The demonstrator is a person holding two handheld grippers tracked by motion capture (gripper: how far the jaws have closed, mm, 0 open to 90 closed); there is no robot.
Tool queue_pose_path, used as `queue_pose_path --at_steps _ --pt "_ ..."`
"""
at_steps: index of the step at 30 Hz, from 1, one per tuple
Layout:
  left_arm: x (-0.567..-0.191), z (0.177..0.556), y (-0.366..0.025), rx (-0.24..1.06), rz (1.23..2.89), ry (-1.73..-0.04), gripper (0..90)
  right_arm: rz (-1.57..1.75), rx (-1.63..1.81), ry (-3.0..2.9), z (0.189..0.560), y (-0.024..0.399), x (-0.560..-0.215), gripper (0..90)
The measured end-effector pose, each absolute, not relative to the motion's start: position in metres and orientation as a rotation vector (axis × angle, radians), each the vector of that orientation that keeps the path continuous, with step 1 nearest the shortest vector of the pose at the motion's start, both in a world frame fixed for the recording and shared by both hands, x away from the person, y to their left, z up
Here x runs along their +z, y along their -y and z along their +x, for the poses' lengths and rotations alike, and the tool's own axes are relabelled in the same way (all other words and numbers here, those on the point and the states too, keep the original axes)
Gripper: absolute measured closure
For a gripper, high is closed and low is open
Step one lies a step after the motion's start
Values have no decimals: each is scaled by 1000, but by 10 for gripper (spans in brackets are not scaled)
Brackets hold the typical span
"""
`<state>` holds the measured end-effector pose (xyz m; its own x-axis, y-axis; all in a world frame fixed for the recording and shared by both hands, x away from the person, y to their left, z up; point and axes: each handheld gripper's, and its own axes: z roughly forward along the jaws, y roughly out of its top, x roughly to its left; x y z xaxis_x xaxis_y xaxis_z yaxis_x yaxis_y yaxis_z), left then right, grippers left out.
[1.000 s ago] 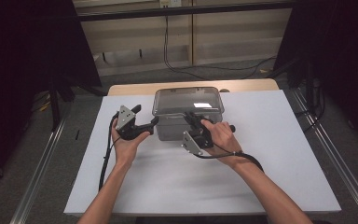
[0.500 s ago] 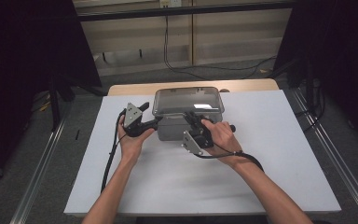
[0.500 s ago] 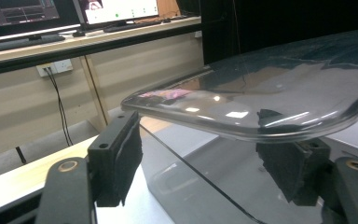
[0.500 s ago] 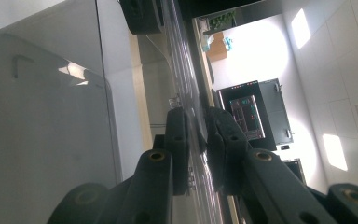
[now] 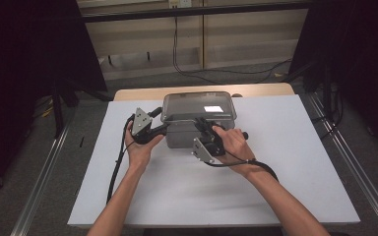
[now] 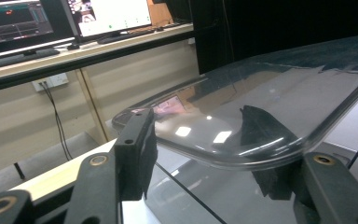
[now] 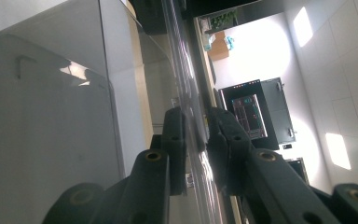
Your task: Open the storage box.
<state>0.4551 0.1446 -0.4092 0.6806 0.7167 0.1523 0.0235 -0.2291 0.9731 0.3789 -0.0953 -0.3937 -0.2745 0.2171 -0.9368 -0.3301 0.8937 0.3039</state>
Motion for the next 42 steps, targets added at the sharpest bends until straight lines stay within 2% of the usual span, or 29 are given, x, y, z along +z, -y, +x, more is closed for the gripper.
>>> queue_pose_path --at_steps 11,18,30,42 --pt "-408 455 -146 726 1693 -596 501 16 589 -1770 378 107 -393 595" --pt "-407 455 -147 728 1688 -605 512 137 646 -1771 380 131 -394 532" --pt "-406 456 -147 732 1689 -607 533 409 847 -1831 389 169 -392 296" --pt "-404 456 -147 730 1688 -607 537 629 1060 -1862 402 200 -394 236"
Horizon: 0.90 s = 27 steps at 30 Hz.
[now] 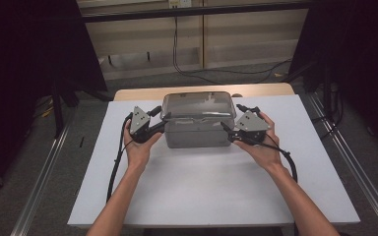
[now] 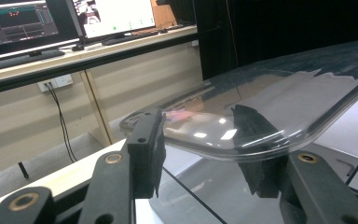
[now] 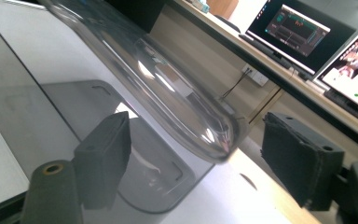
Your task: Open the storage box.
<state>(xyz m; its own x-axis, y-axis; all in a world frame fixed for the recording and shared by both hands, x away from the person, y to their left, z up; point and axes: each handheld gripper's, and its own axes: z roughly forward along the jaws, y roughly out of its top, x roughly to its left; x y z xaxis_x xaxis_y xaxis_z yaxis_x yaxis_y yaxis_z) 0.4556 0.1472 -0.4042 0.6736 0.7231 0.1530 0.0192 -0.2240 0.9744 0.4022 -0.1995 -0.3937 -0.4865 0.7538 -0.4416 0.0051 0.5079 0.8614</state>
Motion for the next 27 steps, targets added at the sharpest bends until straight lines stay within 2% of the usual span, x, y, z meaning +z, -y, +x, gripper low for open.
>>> queue_pose_path --at_steps 10,14,16,23,27 --pt "-401 458 -147 733 1679 -602 539 727 1171 -1844 420 215 -395 280" --pt "-398 459 -147 736 1684 -601 555 712 1185 -1853 426 211 -396 319" --pt "-398 459 -148 737 1687 -599 559 709 1180 -1861 428 211 -398 368" --pt "-398 462 -148 720 1678 -608 564 741 1210 -1844 436 216 -396 385" --pt "-396 461 -148 727 1685 -603 565 704 1229 -1846 438 210 -390 444"
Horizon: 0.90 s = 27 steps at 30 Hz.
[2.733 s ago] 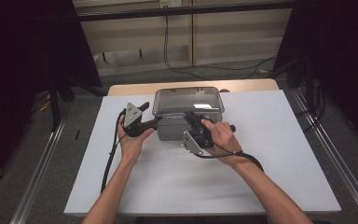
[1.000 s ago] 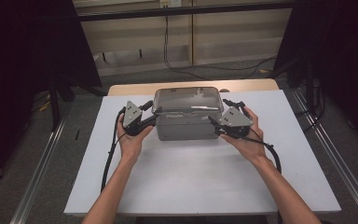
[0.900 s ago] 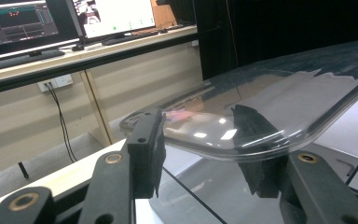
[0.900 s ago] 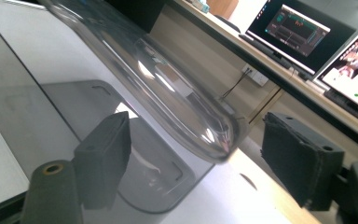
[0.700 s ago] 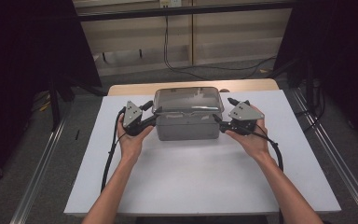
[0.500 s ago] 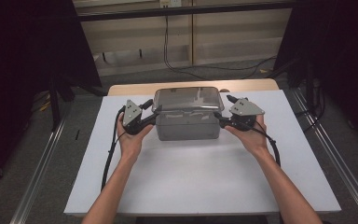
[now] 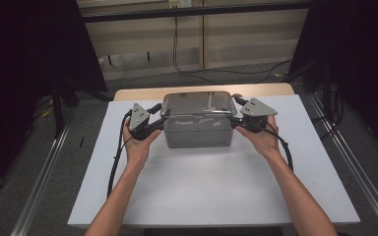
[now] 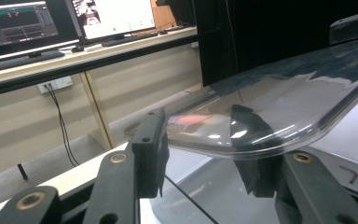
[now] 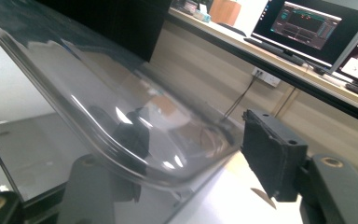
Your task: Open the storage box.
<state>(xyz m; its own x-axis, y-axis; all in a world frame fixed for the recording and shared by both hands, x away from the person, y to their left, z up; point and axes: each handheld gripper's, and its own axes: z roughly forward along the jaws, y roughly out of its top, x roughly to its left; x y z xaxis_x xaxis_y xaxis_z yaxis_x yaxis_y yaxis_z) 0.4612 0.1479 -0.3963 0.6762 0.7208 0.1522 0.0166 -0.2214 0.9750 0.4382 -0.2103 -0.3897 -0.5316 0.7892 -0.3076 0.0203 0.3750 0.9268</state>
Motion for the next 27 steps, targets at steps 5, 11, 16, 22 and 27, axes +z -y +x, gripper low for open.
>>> queue_pose_path --at_steps 5,11,16,22,27 --pt "-395 462 -148 728 1689 -599 566 698 1241 -1851 440 207 -393 500" --pt "-393 464 -148 734 1691 -593 568 692 1267 -1825 442 207 -391 557" --pt "-388 467 -147 735 1692 -592 569 701 1289 -1827 444 210 -387 577" --pt "-384 471 -147 735 1690 -583 571 690 1294 -1826 447 208 -384 585" --pt "-379 474 -148 712 1677 -595 581 695 1320 -1815 450 209 -381 592"
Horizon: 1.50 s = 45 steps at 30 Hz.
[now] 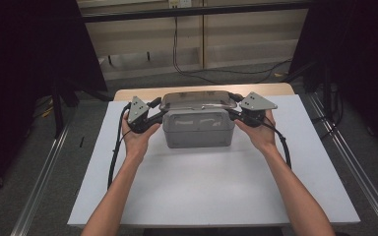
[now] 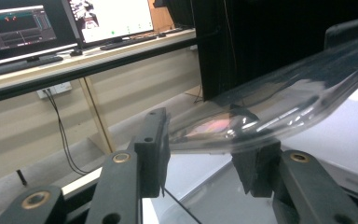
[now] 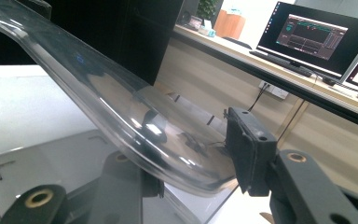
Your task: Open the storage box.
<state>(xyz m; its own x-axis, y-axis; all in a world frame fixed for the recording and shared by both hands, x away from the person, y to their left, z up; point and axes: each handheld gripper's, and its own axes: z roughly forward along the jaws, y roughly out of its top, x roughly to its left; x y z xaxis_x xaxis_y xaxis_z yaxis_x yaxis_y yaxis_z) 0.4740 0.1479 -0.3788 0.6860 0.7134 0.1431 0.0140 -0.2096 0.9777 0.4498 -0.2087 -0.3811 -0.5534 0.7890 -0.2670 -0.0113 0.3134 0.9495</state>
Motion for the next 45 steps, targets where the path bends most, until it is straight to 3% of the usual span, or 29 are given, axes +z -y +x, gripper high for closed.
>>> queue_pose_path --at_steps 23,45 --pt "-377 495 -144 716 1703 -602 594 727 1382 -1794 461 213 -375 579" --pt "-370 523 -137 698 1705 -605 609 794 1460 -1760 482 224 -370 638"
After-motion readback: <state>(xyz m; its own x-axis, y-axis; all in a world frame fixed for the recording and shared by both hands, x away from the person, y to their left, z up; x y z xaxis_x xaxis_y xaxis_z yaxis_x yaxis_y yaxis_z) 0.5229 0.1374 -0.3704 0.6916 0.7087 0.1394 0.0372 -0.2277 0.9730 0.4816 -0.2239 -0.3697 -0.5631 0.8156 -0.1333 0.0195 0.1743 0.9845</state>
